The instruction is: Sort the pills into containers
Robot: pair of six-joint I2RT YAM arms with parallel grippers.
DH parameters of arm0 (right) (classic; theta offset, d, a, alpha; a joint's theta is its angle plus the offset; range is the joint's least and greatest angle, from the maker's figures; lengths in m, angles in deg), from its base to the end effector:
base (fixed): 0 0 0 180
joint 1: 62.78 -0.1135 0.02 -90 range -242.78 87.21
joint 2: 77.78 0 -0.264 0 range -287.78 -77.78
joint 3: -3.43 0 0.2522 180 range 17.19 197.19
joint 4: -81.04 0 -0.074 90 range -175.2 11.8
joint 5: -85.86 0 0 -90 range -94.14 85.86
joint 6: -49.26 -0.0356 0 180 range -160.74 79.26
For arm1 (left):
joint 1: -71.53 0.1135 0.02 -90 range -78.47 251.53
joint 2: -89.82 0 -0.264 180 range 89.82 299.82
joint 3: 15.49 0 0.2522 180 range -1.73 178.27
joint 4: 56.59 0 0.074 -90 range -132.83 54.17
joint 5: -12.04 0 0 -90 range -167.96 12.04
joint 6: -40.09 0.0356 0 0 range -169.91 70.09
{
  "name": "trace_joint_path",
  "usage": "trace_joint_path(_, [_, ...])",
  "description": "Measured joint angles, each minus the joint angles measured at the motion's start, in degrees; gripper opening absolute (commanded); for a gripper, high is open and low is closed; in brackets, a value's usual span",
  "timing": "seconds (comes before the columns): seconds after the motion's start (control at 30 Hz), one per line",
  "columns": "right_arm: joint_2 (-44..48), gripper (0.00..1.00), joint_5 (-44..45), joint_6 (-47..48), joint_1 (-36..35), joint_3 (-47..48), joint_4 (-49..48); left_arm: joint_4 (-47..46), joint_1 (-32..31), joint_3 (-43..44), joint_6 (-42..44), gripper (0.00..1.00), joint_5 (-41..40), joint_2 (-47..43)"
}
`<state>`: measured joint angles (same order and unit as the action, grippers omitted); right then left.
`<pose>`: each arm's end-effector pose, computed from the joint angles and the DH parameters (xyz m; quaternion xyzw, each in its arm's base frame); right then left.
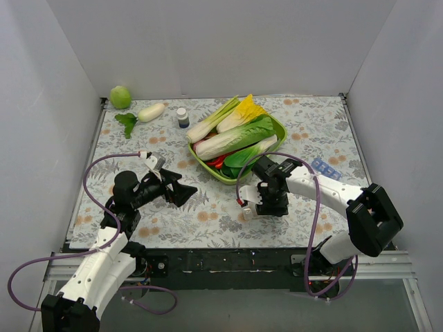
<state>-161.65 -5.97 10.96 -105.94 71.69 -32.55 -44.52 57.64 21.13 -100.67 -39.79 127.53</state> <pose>0.1815 0.1718 0.1996 -0.7353 0.6739 0.0107 0.0706 0.1526 -0.0604 0.2470 -0.0414 0.7667 -0.5305 0.3593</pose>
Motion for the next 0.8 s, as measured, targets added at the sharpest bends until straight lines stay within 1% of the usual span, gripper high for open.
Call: trace_joint_path(0.8, [-1.4,0.01,2.2,0.0,-1.2,0.6,0.6,0.0,0.0,0.0,0.0,0.98,0.0,0.0])
